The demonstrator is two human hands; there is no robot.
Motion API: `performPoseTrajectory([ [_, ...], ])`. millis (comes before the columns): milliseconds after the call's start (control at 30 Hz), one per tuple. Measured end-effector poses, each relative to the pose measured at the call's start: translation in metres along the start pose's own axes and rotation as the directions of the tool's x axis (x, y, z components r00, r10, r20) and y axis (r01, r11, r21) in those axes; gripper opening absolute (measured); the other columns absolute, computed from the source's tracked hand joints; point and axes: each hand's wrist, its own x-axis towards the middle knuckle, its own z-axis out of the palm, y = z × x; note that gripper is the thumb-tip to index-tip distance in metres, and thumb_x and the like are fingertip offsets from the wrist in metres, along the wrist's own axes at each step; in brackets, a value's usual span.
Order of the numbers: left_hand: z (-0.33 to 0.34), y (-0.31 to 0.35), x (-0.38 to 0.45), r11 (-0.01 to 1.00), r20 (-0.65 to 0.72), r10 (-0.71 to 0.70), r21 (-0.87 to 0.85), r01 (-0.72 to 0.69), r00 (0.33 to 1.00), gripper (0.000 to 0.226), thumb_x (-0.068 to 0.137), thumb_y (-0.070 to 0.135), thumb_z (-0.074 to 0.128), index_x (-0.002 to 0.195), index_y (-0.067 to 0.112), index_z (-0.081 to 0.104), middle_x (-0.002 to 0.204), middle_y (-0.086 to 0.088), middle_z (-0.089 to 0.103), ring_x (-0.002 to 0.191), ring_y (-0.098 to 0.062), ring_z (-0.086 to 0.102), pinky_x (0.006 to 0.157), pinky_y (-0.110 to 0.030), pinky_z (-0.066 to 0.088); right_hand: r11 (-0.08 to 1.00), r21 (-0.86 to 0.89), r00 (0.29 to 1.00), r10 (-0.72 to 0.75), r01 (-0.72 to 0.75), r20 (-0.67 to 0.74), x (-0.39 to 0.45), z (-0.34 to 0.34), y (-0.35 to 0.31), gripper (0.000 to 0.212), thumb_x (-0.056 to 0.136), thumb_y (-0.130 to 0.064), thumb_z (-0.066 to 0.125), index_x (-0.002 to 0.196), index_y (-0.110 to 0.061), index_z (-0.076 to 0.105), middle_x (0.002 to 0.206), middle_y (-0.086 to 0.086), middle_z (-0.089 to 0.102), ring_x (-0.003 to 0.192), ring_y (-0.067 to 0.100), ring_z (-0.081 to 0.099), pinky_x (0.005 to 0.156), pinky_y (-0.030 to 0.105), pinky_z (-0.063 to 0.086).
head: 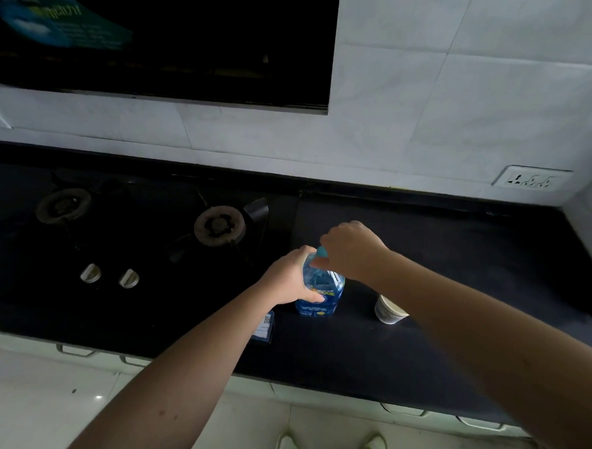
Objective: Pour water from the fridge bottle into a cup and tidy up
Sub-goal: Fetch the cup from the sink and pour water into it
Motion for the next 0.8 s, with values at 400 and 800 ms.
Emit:
performPoseTrajectory([
  [400,0.001,-0.003,0.002,0.998,0.016,0.042,0.036,-0.043,0.999,0.097,0.061,0.048,0.089,0.139,0.030,0.035,0.134,0.009,0.051,0.114,-0.015,0.057,0.094,-0.035,0.050,1.000,0.022,1.000,0.011,-0.011,0.002,-0.011,-0.002,-0.014,0.029,0.096,-0.018,0.056,0.124,-0.012,0.052,0.113,0.005,0.063,0.102,0.025,0.062,0.076,0.032,0.045],
  [800,0.002,-0.001,-0.001,0.999,0.026,-0.021,-0.040,0.022,0.999,0.084,0.067,0.037,0.090,0.134,0.031,0.039,0.132,0.011,0.047,0.117,-0.010,0.051,0.096,-0.028,0.043,0.930,0.264,0.959,0.279,-0.258,-0.048,-0.015,0.007,-0.009,0.058,0.096,-0.063,0.035,0.075,-0.014,0.056,0.060,0.000,0.046,0.054,0.018,0.048,0.050,0.028,0.036],
])
